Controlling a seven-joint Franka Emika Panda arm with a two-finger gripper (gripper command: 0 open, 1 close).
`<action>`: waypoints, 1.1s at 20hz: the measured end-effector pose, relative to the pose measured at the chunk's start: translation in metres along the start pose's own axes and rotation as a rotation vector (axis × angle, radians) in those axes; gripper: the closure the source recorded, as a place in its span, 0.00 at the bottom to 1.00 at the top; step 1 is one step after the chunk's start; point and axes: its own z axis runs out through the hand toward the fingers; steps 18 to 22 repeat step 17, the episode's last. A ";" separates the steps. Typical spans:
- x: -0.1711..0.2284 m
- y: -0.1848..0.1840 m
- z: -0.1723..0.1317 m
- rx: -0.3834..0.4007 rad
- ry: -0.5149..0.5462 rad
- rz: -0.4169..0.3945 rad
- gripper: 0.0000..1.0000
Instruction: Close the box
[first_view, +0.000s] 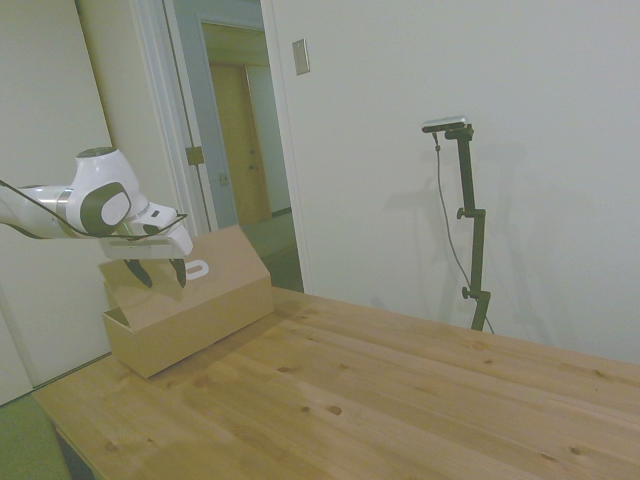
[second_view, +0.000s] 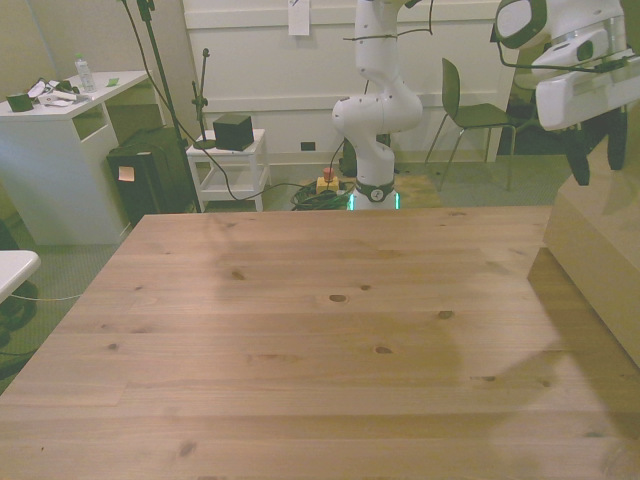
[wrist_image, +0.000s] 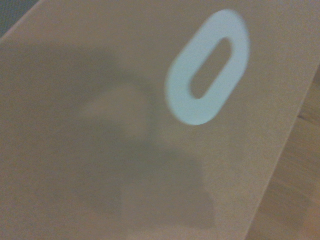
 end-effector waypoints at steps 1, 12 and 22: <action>-0.004 -0.006 0.003 -0.004 0.002 -0.002 0.00; 0.012 0.098 -0.027 -0.070 0.072 0.173 0.00; 0.019 0.190 -0.017 -0.083 0.045 0.294 0.00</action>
